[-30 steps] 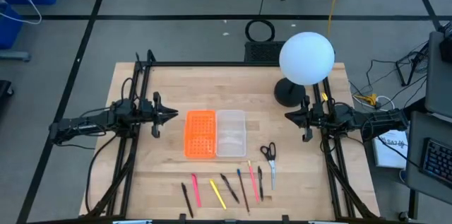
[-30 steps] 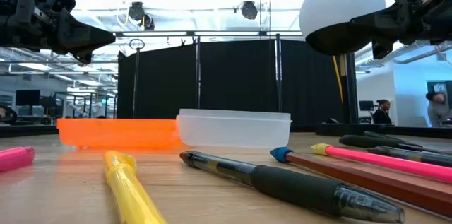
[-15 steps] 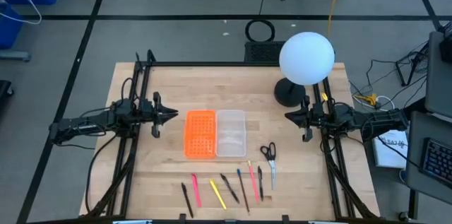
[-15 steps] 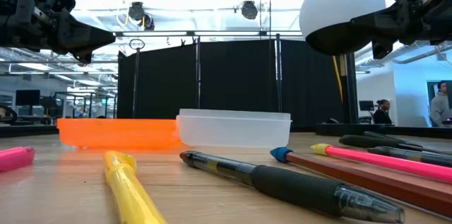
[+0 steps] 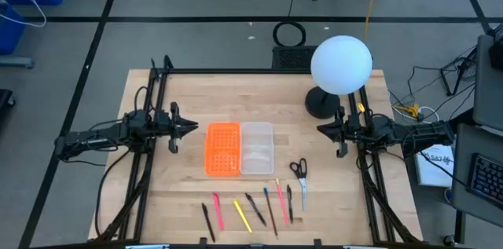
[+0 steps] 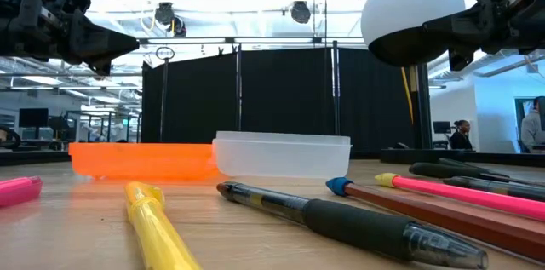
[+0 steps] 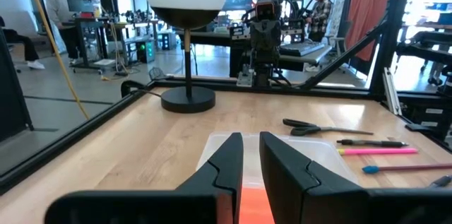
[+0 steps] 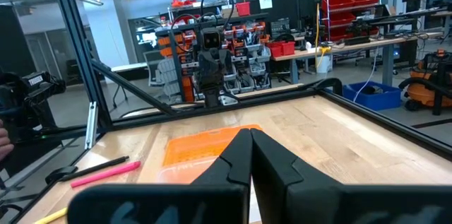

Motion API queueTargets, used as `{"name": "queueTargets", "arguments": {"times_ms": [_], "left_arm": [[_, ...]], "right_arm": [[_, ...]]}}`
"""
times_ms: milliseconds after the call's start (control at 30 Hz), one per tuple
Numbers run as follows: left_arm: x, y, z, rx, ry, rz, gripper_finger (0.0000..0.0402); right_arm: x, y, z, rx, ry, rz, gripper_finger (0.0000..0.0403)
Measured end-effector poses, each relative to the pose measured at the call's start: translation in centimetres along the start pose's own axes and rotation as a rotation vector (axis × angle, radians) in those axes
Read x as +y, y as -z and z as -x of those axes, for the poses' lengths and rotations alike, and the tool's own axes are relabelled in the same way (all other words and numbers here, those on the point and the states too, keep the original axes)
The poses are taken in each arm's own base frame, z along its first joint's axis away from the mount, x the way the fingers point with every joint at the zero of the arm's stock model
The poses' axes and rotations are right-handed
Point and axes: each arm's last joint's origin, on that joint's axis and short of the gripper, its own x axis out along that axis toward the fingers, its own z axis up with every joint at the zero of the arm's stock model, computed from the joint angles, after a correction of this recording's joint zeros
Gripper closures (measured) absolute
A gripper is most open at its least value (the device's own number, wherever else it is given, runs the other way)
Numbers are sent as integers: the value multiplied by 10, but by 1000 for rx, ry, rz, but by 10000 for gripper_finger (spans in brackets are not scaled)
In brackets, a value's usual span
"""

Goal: Pick & place school supplies into a supply box
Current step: Put the black scissor into the transparent supply box

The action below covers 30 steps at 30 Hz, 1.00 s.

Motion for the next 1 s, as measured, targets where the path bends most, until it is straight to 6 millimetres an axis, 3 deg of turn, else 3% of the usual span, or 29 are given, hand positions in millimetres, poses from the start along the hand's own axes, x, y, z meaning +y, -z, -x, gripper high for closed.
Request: {"name": "queueTargets", "arguments": {"times_ms": [467, 600, 700, 833, 1000], "left_arm": [[0, -1, 0, -9, 1, 4, 344], [0, -3, 0, -32, 7, 92, 344], [-1, -3, 0, -29, 22, 93, 344], [-1, -3, 0, -30, 48, 5, 344], [-1, -5, 0, -53, 45, -108, 344]], "right_arm": [[0, 0, 0, -4, -1, -10, 403], [1, -8, 0, -81, -11, -22, 403], [2, -16, 1, -161, -18, 23, 403], [3, -16, -3, -100, 0, 123, 403], [12, -64, -20, -95, 28, 174, 403]]}}
